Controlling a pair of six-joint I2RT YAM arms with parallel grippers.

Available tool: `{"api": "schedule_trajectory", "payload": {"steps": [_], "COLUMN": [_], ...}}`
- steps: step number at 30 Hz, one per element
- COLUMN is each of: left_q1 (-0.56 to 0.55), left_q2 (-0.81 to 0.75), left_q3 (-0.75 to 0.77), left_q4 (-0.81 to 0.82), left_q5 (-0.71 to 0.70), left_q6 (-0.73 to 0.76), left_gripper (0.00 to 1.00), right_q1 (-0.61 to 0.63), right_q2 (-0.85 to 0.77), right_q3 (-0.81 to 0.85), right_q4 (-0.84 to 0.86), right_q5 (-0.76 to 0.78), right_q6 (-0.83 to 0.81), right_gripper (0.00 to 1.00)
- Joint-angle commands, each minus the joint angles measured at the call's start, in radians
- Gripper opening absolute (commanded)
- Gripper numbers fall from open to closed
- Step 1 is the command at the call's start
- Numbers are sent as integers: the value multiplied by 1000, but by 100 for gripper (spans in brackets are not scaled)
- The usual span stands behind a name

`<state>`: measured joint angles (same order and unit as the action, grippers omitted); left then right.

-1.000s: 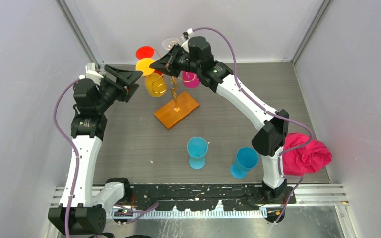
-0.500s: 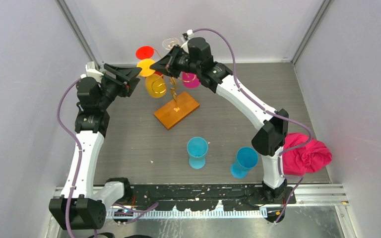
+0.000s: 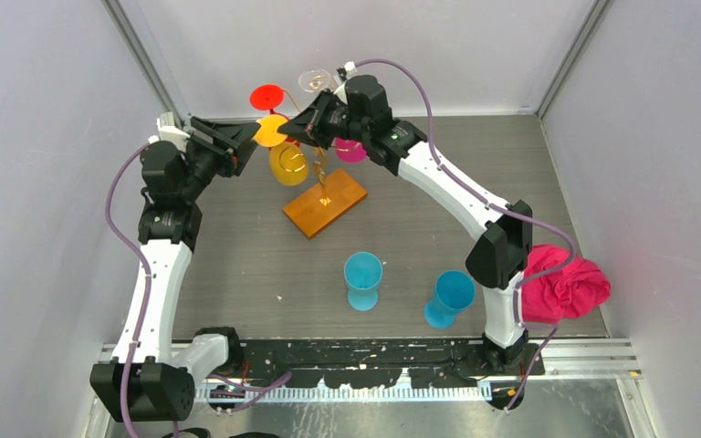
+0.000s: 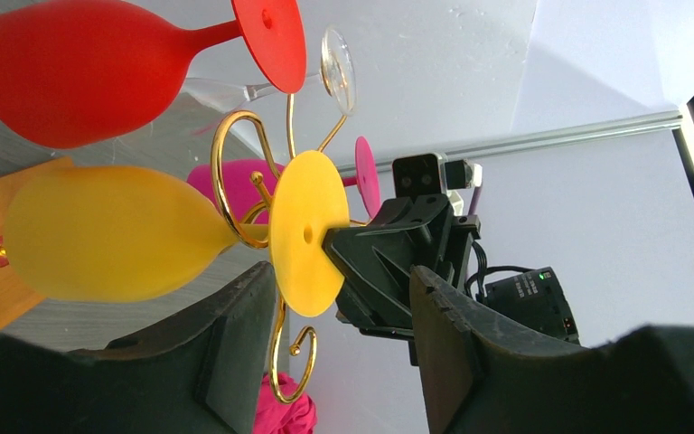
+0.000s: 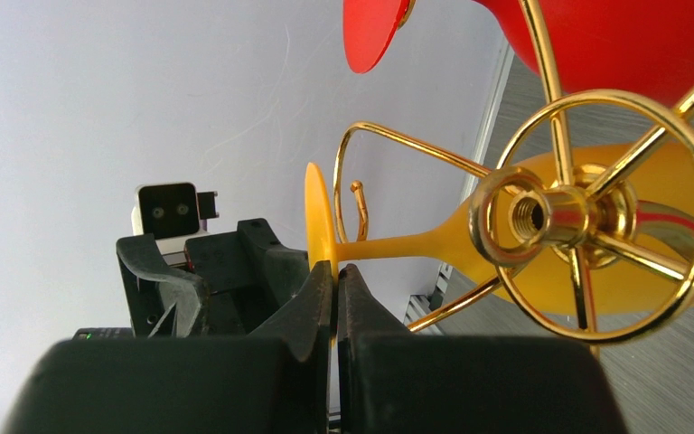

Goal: Place the wine glass upside down on the wine glass rack
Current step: Turn the wine glass upside down at the wine rack.

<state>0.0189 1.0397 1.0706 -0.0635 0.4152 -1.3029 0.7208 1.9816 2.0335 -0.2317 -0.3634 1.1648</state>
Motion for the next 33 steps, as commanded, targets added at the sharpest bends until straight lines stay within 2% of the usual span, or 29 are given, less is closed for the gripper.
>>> {"api": "schedule_trajectory", "payload": {"steps": [1,10,14,17,20,23,29,33], "left_q1": [-5,-7,-10,-10,-10,-10,-10,-11], "left_q2": [-11,-14,-12,-8,-7,-4,-3,-7], "left_q3": [3,-8,-8,-14,-26,-28,-46,-62], "left_q4": [59,59,87,112,149,167,209,229], "left_q5": [6,5,3,10,14,21,27,15], "left_q6": [-3,-3,-7,-16,-30,-33,-52,-65], "left_gripper": [57,56,52,42,25,15,2,1], "right_q1": [24,30,36,37,38,37,39,39], "right_q2": [-86,-104,-113,-122,-126,-126,-126,-133], "right_q3": [-7,-26,-41,-51,-54,-54,-56,-66], "right_q4": [65,77,81,83,83,84,88,90], "right_q5": [-24,-26,-26,-25,-26,-28,-32,-28], "right_q6": [-2,3,3,1,1,0,3,-2], "right_gripper": [1,1,1,1,1,1,1,4]}}
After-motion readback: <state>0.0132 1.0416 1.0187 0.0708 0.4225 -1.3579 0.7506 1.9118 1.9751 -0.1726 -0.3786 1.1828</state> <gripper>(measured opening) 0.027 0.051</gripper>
